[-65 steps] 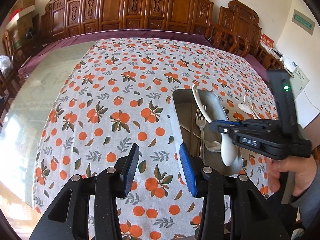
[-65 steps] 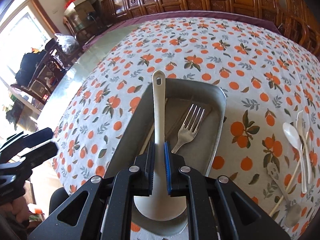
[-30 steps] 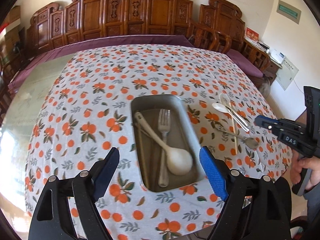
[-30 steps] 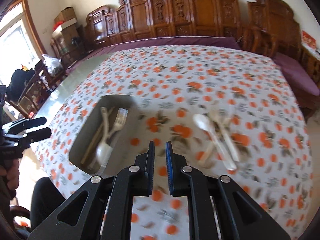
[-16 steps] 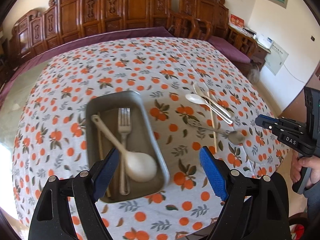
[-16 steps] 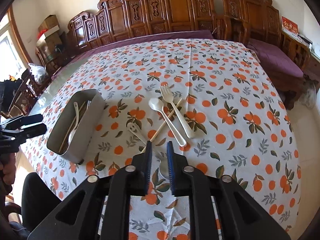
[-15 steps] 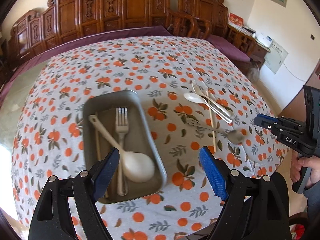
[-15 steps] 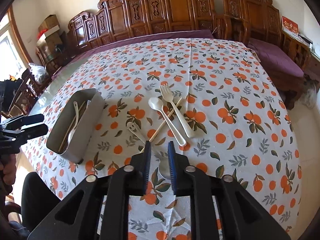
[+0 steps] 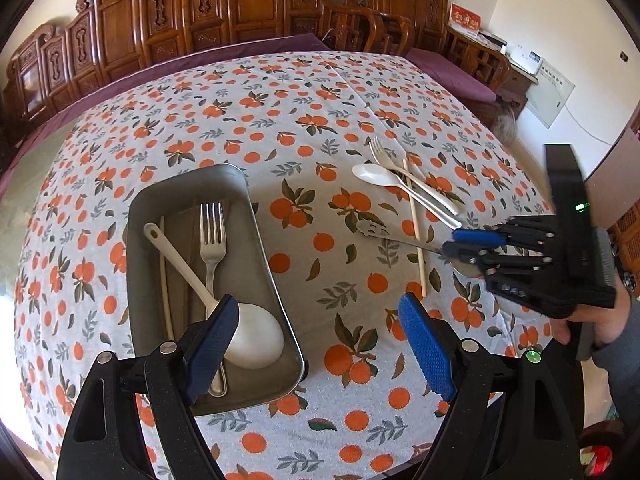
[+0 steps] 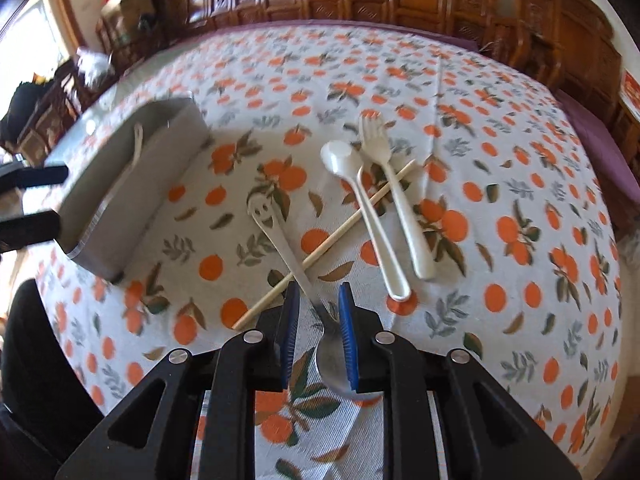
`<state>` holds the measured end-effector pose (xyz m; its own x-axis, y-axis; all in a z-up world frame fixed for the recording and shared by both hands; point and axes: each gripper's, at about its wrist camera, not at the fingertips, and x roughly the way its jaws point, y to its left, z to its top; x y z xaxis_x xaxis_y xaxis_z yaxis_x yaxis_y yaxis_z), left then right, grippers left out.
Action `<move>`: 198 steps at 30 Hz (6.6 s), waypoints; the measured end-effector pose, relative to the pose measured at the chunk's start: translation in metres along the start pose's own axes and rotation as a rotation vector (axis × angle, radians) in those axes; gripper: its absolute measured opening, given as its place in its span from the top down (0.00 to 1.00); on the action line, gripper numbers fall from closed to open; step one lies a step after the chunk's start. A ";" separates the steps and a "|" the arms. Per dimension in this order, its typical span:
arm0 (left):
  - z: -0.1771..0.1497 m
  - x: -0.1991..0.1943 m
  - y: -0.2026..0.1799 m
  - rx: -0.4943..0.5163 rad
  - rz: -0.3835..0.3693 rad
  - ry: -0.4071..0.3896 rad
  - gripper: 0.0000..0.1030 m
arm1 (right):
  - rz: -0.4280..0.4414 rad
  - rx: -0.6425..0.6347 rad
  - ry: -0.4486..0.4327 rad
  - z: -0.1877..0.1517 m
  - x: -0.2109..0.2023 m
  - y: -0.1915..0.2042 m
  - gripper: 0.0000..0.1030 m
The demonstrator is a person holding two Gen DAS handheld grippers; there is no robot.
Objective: Organize utensils
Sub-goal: 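Grasp the metal smiley-face spoon from the pile with the right tool, then grasp a white plastic spoon with the left tool while the right tool holds the metal spoon, then carry the white spoon into the tray and open the left tool, then move the right tool holding the smiley metal spoon over the tray, then lower the smiley metal spoon into the tray and open the right tool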
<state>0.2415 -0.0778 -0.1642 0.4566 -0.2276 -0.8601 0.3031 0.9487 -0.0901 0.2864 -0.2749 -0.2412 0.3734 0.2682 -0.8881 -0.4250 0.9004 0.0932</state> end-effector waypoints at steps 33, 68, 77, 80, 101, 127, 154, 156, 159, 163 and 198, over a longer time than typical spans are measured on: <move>0.021 0.042 -0.035 0.015 -0.005 0.046 0.24 | -0.010 0.112 -0.072 -0.028 -0.037 -0.049 0.93; 0.105 0.169 -0.080 -0.175 -0.124 0.161 0.71 | -0.025 0.250 -0.100 -0.063 -0.038 -0.110 0.93; 0.107 0.167 -0.082 -0.160 -0.145 0.164 0.98 | -0.022 0.241 -0.098 -0.062 -0.040 -0.103 0.93; 0.104 0.161 -0.081 -0.152 -0.148 0.163 0.98 | -0.022 0.239 -0.100 -0.061 -0.042 -0.100 0.93; 0.072 0.058 -0.038 -0.049 -0.078 0.049 0.98 | 0.003 0.166 -0.141 -0.033 -0.065 -0.029 0.93; 0.021 0.029 0.080 -0.164 0.042 0.052 0.97 | 0.064 0.090 -0.142 -0.007 -0.063 0.051 0.93; -0.008 0.016 0.105 -0.143 0.149 0.047 0.60 | 0.095 0.033 -0.133 0.004 -0.061 0.085 0.93; -0.013 0.007 0.106 -0.136 0.157 0.033 0.56 | 0.100 0.025 -0.133 0.006 -0.061 0.091 0.93; -0.021 -0.005 0.109 -0.142 0.157 0.017 0.52 | 0.107 0.013 -0.131 0.009 -0.059 0.099 0.93; -0.027 -0.019 0.112 -0.151 0.162 -0.012 0.43 | 0.119 -0.008 -0.130 0.016 -0.057 0.113 0.93; -0.049 -0.076 0.164 -0.235 0.186 -0.127 0.16 | 0.203 0.028 -0.032 0.105 0.020 0.201 0.93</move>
<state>0.2159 0.1053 -0.1383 0.5912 -0.0569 -0.8045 0.0100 0.9980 -0.0632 0.2949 -0.0530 -0.1927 0.3089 0.4552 -0.8351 -0.4708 0.8361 0.2816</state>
